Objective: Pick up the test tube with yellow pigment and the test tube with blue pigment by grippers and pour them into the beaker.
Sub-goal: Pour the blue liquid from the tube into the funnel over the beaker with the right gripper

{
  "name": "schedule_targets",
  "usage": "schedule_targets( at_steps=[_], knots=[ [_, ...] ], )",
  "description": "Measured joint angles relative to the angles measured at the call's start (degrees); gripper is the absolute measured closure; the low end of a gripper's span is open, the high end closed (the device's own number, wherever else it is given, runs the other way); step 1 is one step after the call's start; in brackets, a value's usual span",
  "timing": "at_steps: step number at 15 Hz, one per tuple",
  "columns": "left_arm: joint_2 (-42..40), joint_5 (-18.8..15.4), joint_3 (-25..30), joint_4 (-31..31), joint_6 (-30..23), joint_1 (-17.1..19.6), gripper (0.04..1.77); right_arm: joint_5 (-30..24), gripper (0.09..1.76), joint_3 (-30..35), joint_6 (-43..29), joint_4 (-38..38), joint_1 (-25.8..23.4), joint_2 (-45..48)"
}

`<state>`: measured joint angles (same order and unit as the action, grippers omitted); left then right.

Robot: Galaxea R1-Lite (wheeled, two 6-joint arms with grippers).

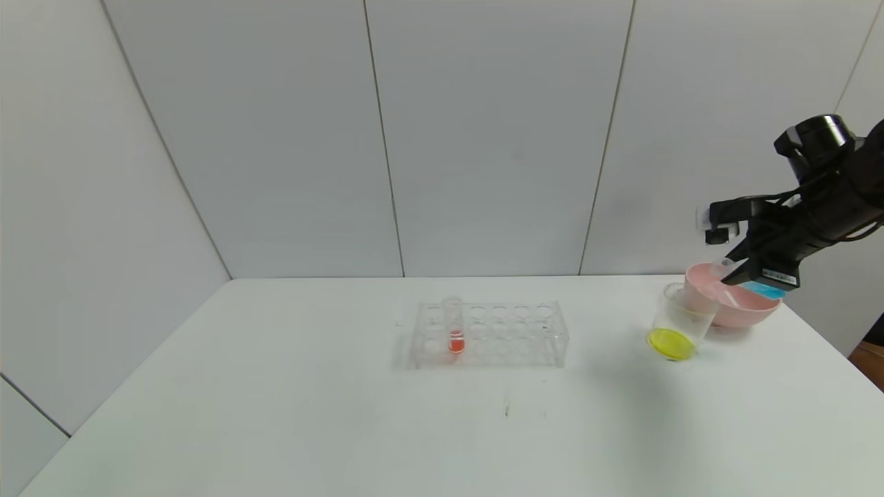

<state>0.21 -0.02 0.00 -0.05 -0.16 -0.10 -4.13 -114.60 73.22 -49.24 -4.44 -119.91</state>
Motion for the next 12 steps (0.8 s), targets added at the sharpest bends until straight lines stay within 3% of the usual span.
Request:
schedule_targets(
  at_steps=[12],
  knots=[
    [0.0, 0.0, 0.0, 0.0, 0.0, 0.0, 0.05, 17.4, 1.37, 0.0, 5.7, 0.3, 4.7, -0.4]
  ],
)
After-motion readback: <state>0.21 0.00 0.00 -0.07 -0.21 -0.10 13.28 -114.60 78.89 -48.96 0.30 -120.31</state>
